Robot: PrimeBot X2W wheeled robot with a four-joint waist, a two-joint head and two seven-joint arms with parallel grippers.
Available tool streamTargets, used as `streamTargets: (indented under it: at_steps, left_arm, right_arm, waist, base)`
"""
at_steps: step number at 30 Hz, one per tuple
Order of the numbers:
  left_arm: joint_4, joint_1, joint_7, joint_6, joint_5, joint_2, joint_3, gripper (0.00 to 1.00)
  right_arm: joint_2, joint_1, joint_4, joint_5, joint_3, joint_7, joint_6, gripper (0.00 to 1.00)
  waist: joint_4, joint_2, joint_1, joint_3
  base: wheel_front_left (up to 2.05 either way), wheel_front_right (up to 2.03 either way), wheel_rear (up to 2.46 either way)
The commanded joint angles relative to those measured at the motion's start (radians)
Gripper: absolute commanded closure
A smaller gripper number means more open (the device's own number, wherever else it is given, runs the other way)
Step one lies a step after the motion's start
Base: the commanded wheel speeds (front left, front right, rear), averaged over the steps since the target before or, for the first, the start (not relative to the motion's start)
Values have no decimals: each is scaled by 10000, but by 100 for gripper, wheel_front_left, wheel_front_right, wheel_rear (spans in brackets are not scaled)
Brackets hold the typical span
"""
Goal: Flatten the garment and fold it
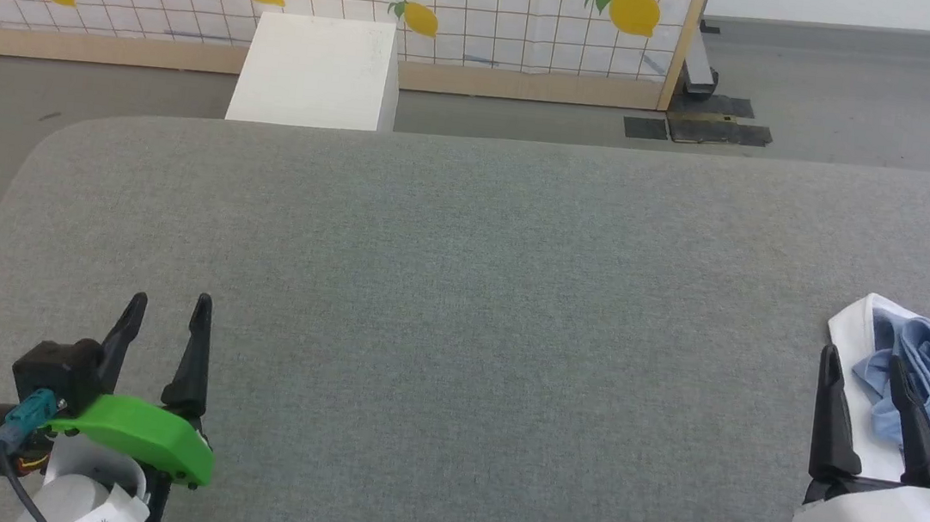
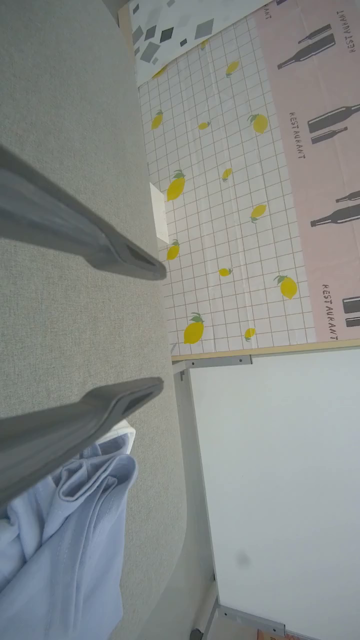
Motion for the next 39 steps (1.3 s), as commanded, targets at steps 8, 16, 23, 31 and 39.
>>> streamTargets:
  at_steps: [8,16,23,31,39]
  left_arm:
    - [60,17,-88,32,7,-10,79,0]
    - [146,-3,-125,49,5,32,50,0]
    - [117,-9,-138,106,38,88,25,0]
    - [49,26,-160,175,35,86,30,0]
    - [33,12,-55,100,28,-18,22,100]
  right_arm:
    - [16,106,38,-42,84,62,-13,0]
    - [16,66,144,-9,103,40,-13,0]
    - [16,59,151,9,100,42,-13,0]
    - [16,51,161,7,123,58,-13,0]
    - [-2,6,138,-27,120,89,2,100]
  waist:
    - [62,49,0,34]
    - [63,49,0,7]
    - [71,49,0,32]
    - [70,49,0,13]
    - [73,1,1,10]
  base:
    - [0,0,0]
    - [0,0,0]
    - [0,0,0]
    - [0,0,0]
    - [0,0,0]
